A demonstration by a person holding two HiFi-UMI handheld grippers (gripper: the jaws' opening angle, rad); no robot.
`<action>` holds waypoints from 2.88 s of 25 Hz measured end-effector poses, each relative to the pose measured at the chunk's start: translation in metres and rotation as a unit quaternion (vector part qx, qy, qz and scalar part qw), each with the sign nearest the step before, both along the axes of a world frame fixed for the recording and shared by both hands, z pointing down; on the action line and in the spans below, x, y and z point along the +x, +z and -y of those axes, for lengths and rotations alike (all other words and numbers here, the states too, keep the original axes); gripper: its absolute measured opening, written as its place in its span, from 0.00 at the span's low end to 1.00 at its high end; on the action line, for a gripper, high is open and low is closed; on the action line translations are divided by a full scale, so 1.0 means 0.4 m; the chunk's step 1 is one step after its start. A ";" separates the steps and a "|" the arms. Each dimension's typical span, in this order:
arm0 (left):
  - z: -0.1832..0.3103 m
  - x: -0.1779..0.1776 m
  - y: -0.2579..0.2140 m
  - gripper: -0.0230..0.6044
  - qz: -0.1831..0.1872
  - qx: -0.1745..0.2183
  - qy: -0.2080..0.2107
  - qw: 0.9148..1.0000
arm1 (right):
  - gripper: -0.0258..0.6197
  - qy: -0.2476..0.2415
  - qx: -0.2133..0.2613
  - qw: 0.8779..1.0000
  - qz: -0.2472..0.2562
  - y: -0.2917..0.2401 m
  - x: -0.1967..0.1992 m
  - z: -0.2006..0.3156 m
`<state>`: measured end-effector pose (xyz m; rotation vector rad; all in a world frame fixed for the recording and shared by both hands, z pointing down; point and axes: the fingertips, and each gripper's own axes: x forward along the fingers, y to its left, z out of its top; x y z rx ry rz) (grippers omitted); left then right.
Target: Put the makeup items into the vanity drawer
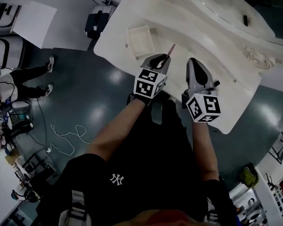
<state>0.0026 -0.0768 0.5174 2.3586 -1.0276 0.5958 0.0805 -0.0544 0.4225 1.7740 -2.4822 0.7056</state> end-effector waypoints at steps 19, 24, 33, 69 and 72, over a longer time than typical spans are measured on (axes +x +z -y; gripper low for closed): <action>0.204 -0.321 0.085 0.12 -0.034 -0.072 -0.146 0.986 | 0.08 -0.032 -0.021 0.999 -0.016 0.019 -0.249 0.132; 0.218 -0.327 0.097 0.12 -0.040 -0.086 -0.160 0.983 | 0.08 -0.022 -0.027 0.999 -0.016 0.028 -0.244 0.139; 0.226 -0.306 0.098 0.13 -0.041 -0.085 -0.162 0.982 | 0.08 -0.011 -0.029 0.999 -0.013 0.034 -0.207 0.142; -0.183 0.407 0.063 0.04 -0.023 -0.028 0.149 0.988 | 0.08 0.163 -0.026 0.986 -0.016 0.030 0.328 -0.218; -0.229 0.461 0.098 0.04 -0.013 -0.035 0.178 0.983 | 0.08 0.179 -0.030 0.983 -0.009 0.049 0.380 -0.247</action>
